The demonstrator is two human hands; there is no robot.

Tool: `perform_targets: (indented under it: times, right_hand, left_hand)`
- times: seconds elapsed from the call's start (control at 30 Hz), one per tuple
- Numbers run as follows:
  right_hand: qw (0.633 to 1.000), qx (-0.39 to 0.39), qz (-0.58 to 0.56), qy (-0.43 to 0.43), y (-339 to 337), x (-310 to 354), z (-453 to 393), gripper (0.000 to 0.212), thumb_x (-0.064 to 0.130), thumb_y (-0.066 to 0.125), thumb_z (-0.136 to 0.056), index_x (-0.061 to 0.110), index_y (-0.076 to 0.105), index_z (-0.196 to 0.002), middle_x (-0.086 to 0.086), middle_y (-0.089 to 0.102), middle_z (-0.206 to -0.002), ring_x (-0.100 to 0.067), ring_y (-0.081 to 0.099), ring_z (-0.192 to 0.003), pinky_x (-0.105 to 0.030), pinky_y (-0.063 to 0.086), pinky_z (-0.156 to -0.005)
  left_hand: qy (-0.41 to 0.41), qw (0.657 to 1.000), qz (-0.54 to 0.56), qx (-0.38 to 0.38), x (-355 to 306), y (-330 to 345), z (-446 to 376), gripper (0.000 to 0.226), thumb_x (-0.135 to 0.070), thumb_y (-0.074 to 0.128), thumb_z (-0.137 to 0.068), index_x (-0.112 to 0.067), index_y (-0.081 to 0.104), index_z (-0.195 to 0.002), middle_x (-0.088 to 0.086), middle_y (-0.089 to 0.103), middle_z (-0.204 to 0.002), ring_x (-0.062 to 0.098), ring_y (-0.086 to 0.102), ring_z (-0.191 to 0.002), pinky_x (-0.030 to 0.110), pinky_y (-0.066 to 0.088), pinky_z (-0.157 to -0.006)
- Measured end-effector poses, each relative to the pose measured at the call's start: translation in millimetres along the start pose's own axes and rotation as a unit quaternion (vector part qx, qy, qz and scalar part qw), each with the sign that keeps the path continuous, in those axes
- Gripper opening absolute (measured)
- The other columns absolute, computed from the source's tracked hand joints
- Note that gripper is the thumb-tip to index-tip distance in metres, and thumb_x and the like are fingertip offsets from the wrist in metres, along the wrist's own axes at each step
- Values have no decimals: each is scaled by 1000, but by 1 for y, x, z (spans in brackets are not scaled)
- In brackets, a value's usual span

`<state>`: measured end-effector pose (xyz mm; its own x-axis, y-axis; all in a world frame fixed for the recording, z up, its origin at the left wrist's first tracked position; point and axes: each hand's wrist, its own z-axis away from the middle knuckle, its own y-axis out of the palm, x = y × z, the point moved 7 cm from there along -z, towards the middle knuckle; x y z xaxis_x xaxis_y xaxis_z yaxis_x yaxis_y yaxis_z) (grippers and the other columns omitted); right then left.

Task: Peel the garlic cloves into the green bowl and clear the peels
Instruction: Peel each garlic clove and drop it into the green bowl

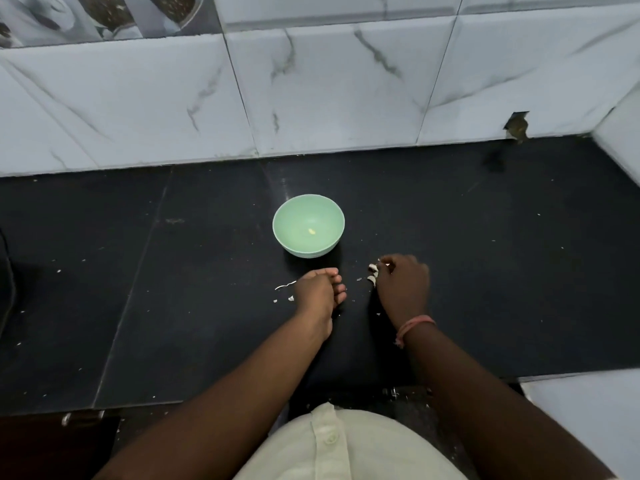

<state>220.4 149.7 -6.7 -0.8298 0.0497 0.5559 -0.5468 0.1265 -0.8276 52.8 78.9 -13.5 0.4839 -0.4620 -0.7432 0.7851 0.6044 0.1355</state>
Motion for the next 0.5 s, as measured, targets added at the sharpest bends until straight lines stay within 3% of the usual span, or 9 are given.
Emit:
perform_targets:
  times: [0.13,0.27,0.37,0.5]
  right_hand:
    - [988,74,117,-61,20,6,-20,35,35,44,-91,21,76,-92,-1,71,-97,-27,60,-95,-37,44,-83]
    - [973,96,182,-108,24,19,-18,25,30,53,-97,15,74,-99,-11,69,-103,-34,59,-99,-37,46,-84]
    - [976,85,170,-102,21,22,-13,17,25,58,-96,13,66,-104,-13,61,-112,-34,53,-105,-40,41,-90]
    - [987,32,62,-142,4,41,0,10,4,60,-88,11,62,-95,-13,60,-100,-34,56,-91,-40,44,-78]
  left_hand:
    - [-8,1000,-2,-2,6,-2,-1,28,2,36,-96,-8,62,-95,4,60,-74,13,54,-56,21,46,-50]
    - [-9,1000,-2,-3,8,-5,-1,28,1,38,-96,-11,63,-94,2,61,-74,12,55,-56,21,47,-52]
    - [-6,1000,6,-8,6,-9,-1,28,2,37,-96,-9,63,-96,3,61,-74,12,53,-56,20,46,-50]
    - [1,1000,18,-8,6,-11,-2,28,4,37,-96,-6,63,-98,6,60,-74,12,52,-55,21,45,-49]
